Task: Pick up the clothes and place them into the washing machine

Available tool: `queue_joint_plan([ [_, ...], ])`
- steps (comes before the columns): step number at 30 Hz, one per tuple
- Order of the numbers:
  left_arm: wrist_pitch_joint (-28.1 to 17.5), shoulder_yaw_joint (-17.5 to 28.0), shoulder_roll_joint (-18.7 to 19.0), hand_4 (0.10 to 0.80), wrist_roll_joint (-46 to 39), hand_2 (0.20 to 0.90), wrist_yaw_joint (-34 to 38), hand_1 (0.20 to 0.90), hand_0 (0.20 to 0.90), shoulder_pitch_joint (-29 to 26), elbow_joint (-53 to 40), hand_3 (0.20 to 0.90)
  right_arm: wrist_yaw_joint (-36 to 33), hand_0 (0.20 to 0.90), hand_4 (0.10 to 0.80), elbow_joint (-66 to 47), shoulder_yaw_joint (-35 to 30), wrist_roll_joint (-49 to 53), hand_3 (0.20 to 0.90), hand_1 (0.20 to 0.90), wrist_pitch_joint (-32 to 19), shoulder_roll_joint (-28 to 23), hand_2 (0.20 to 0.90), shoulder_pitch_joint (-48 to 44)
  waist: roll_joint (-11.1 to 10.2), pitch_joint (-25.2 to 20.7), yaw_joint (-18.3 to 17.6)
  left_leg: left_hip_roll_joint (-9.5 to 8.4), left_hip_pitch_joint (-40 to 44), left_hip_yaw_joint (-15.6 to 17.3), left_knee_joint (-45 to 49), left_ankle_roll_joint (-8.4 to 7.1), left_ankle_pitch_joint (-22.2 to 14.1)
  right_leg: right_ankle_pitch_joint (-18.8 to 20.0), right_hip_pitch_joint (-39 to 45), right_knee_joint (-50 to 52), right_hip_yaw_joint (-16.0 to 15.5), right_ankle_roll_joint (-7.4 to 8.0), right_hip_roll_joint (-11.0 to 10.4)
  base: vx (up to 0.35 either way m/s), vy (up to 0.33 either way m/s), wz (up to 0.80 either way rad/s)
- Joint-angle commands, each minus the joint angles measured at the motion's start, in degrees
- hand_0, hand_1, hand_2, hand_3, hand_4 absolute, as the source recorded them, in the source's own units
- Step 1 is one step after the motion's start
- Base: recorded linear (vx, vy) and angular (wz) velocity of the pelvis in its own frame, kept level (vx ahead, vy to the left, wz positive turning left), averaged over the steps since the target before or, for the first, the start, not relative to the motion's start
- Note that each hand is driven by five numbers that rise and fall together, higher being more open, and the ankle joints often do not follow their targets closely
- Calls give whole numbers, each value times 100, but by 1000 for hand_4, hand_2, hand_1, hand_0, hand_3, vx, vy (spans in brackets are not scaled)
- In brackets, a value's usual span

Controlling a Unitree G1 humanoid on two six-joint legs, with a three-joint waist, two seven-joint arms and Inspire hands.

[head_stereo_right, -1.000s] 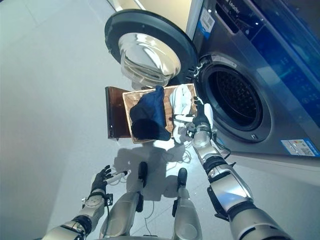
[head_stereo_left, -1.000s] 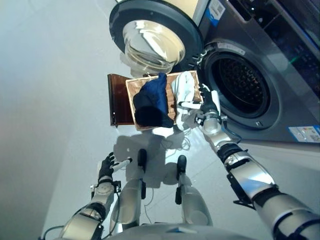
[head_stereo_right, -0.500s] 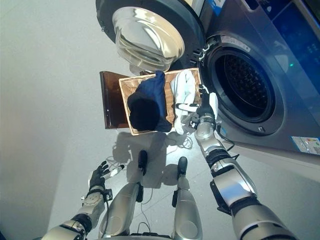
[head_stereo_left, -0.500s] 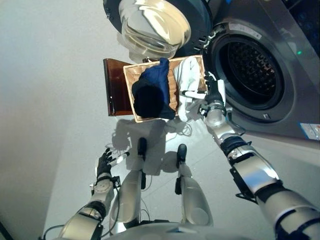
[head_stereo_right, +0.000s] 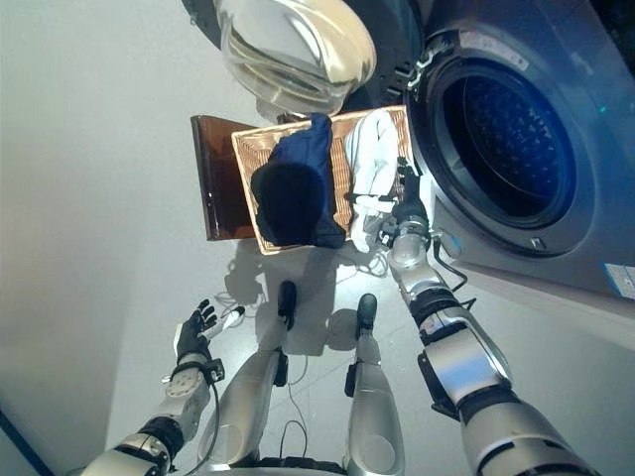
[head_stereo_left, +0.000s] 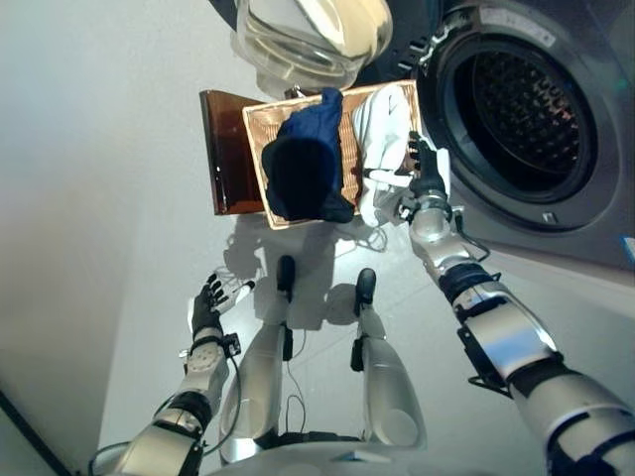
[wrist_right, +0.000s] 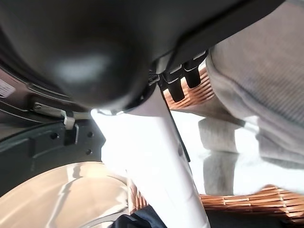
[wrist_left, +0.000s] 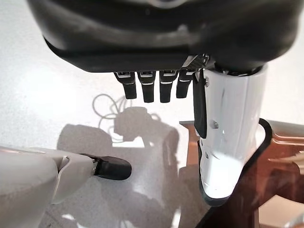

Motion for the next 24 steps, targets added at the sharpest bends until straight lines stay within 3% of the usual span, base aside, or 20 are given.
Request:
queue_joint_plan([
  [1, -320, 12, 229, 800, -159, 900, 202, 900, 900, 170, -276, 900, -296, 900, 800, -343, 88, 69, 900, 900, -408, -243, 900, -611, 180, -207, 88, 91, -191, -186, -273, -525, 360, -430, -241, 924, 275, 37, 47, 7, 4, 5],
  [13, -487, -18, 344, 800, -299, 900, 341, 900, 900, 169, -1249, 900, -430, 900, 800, -242, 30, 249, 900, 900, -411, -178, 900, -1044, 317, 17, 165, 27, -560, -317, -273, -541, 418, -489, -615, 1065, 207, 19, 55, -6, 5, 6],
  [24, -466, 11, 291, 800, -385, 900, 372, 900, 900, 88, -874, 900, -481, 900, 800, 171, -40, 387, 900, 900, -414, -158, 900, -1212, 298, 72, 160, 1, -698, -308, -273, -519, 429, -455, -812, 1082, 244, 32, 89, -5, 2, 1],
])
